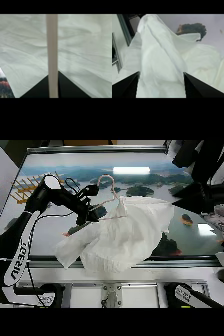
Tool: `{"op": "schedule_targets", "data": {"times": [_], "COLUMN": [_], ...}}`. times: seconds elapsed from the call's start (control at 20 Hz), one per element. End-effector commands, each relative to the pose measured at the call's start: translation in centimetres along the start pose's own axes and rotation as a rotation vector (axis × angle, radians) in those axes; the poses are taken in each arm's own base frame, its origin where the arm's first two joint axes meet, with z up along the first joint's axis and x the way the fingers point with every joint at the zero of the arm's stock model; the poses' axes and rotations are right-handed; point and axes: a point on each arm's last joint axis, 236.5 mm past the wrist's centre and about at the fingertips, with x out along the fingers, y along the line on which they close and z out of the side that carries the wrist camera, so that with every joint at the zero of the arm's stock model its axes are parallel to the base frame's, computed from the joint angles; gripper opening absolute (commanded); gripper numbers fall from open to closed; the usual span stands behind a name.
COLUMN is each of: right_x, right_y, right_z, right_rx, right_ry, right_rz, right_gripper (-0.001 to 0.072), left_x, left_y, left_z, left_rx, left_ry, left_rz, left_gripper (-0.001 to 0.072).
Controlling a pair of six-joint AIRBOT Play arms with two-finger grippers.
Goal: Fold the clothes and pants, and hang the long-sleeved shirts on hangers.
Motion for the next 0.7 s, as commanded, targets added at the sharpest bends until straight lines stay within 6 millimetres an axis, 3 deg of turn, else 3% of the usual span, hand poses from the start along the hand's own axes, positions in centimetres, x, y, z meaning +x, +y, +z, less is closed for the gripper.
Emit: {"op": "schedule_targets", "data": {"times": [0.0, 0.35, 0.65], "right_x": [-0.6, 1.9, 6.7], "right_y": [-1.5, -3.8, -2.3], "right_z": [-2.8, -4.3, -4.7], "right_rx": [-0.068, -0.098, -0.129], "right_ry": [-0.102, -0.174, -0.139], "right_rz": [0.062, 0.184, 0.34], "right_gripper": [0.0609, 0.0608, 0.0608], "left_x": [0.0, 0.0, 0.0], "left_y": [0.0, 0.0, 0.0], "left_z": [0.0, 0.0, 0.0], "left_rx": [0.001, 0.0, 0.0], "left_ry": [0.0, 0.001, 0.001], "left_rz": [0.0, 0.0, 0.0], "left_gripper": [0.0013, 0.0013, 0.0013]}}
